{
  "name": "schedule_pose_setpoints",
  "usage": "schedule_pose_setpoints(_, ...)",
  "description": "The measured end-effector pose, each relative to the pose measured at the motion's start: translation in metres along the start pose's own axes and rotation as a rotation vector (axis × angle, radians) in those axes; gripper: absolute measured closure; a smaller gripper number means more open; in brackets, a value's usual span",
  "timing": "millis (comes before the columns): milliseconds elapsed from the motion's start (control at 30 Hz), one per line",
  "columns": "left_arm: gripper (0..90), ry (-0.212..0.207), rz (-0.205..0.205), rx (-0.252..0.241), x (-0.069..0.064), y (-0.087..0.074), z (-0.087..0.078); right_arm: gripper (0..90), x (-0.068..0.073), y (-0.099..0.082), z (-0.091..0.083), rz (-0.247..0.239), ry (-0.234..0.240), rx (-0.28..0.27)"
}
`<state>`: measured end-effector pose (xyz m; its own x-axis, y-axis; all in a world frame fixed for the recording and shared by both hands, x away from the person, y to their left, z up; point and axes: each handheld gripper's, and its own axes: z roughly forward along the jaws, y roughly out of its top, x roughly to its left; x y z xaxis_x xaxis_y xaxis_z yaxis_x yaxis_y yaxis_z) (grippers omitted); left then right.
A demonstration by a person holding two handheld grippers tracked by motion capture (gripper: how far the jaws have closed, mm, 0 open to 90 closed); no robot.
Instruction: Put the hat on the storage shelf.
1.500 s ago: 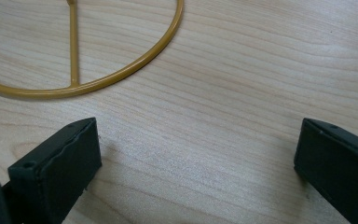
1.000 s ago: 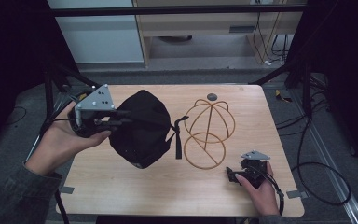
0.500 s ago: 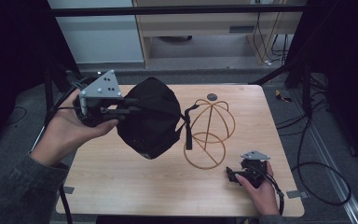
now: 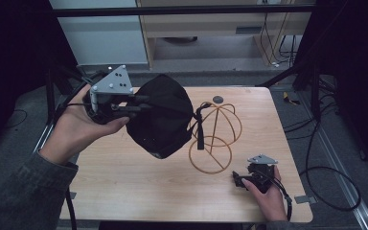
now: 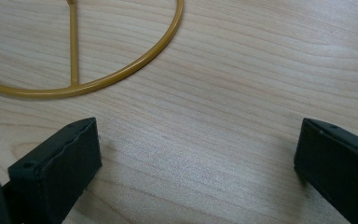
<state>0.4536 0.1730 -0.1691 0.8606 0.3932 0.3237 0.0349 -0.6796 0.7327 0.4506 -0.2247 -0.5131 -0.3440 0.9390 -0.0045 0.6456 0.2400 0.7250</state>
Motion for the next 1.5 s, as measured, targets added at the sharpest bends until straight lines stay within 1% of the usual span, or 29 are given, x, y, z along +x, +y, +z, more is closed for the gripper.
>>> schedule_pose_setpoints(167,76.5,-0.001,0.008,0.003,-0.002,0.003,0.002,0.7,0.000,0.000,0.000,-0.002,0.001,-0.002)
schedule_pose_setpoints(333,76.5,0.003,0.004,-0.006,-0.004,0.007,0.003,0.7,0.000,0.000,0.000,0.000,0.000,0.000)
schedule_pose_setpoints(433,76.4,0.003,0.008,-0.009,-0.004,0.010,0.003,0.7,0.000,0.000,0.000,0.000,0.000,0.000)
schedule_pose_setpoints(467,76.5,0.003,0.016,-0.013,-0.004,0.012,0.002,0.7,0.000,0.000,0.000,0.000,0.000,0.000)
schedule_pose_setpoints(533,76.5,0.006,0.014,-0.025,-0.005,0.016,0.002,0.7,0.000,0.000,0.000,0.001,0.001,0.000)
schedule_pose_setpoints(600,76.5,0.007,0.017,-0.028,-0.004,0.018,0.003,0.7,0.000,0.000,0.000,0.001,0.002,0.000)
schedule_pose_setpoints(633,76.5,0.007,0.018,-0.035,-0.003,0.023,0.004,0.7,0.000,0.000,0.000,0.001,0.001,0.001)
schedule_pose_setpoints(667,76.5,0.007,0.018,-0.035,-0.003,0.023,0.004,0.7,0.000,0.000,0.000,0.001,0.001,0.001)
schedule_pose_setpoints(700,76.5,0.006,0.018,-0.037,-0.002,0.028,0.007,0.7,0.000,0.000,0.000,0.006,0.002,0.002)
schedule_pose_setpoints(767,76.5,0.002,0.018,-0.043,-0.001,0.033,0.010,0.7,0.000,0.000,0.000,0.006,0.002,0.002)
schedule_pose_setpoints(967,76.5,-0.011,0.015,-0.057,0.002,0.046,0.027,0.7,0.000,0.000,0.000,0.003,0.003,-0.001)
schedule_pose_setpoints(1033,76.5,-0.018,0.014,-0.052,0.003,0.050,0.035,0.7,0.000,0.000,0.000,0.003,0.004,-0.001)
schedule_pose_setpoints(1133,76.5,-0.021,0.026,-0.042,0.003,0.057,0.048,0.6,0.000,0.000,0.000,0.003,0.004,-0.001)
schedule_pose_setpoints(1200,76.5,-0.023,0.032,-0.039,0.003,0.061,0.053,0.7,0.000,0.000,0.000,0.003,0.004,-0.001)
schedule_pose_setpoints(1500,76.4,-0.034,0.032,-0.034,0.003,0.070,0.064,0.7,0.000,0.000,0.000,0.002,0.005,-0.001)
